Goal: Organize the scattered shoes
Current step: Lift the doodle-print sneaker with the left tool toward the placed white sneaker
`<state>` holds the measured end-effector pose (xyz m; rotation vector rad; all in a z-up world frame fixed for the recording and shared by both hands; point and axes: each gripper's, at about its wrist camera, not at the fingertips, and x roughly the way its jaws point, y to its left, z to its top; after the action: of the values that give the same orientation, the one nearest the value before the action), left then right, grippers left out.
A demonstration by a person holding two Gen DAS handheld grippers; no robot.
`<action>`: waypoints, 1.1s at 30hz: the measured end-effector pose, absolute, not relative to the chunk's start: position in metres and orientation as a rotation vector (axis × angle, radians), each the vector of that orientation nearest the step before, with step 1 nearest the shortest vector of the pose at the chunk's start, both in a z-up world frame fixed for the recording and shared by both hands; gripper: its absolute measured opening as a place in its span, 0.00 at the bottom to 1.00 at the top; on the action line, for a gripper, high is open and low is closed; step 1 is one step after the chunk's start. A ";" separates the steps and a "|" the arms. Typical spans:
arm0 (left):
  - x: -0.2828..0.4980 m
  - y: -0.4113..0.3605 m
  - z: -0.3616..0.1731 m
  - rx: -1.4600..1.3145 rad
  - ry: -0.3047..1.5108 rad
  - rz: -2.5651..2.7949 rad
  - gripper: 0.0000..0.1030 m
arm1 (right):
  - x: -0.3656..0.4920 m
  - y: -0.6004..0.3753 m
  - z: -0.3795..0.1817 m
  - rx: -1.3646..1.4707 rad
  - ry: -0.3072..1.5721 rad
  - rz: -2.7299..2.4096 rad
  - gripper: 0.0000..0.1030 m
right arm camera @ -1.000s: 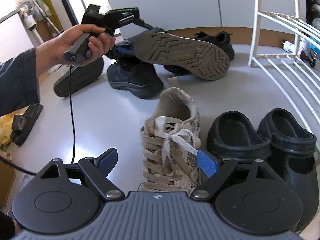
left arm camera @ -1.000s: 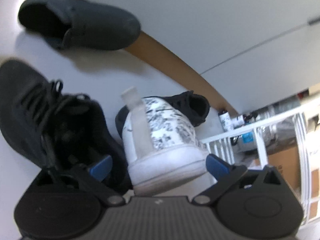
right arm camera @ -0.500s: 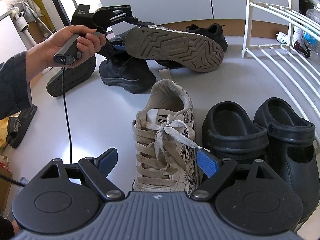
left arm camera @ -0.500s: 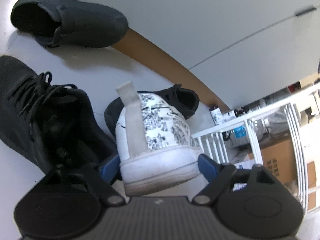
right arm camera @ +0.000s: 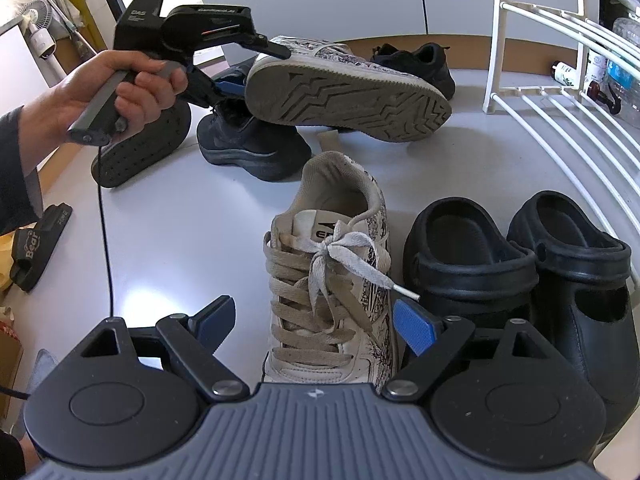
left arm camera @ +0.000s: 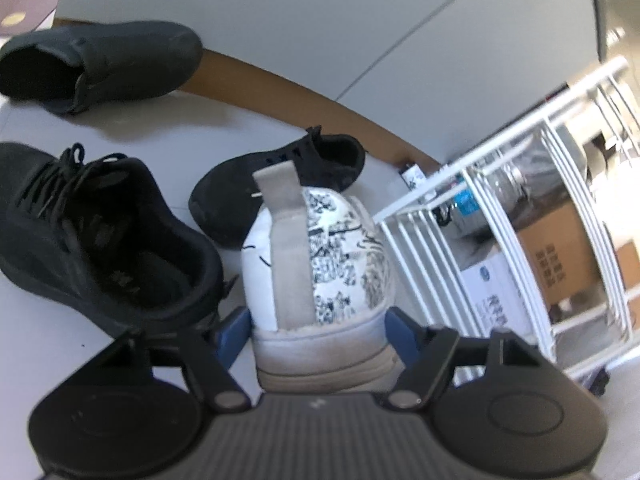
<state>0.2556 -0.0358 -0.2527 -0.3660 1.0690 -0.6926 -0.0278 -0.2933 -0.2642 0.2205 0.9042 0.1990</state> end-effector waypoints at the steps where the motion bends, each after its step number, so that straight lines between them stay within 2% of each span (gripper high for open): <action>1: 0.253 -0.036 -0.253 -0.358 1.066 -0.695 0.72 | -0.028 -0.293 -0.265 0.220 0.905 0.200 0.87; 33: 0.169 0.050 -0.253 -0.139 1.072 -0.661 0.69 | -0.031 -0.291 -0.266 0.217 0.918 0.222 0.87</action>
<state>0.1686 0.0501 -0.2527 -0.1394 1.0722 -0.6613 -0.0310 -0.2910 -0.2664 0.2169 0.9176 0.2224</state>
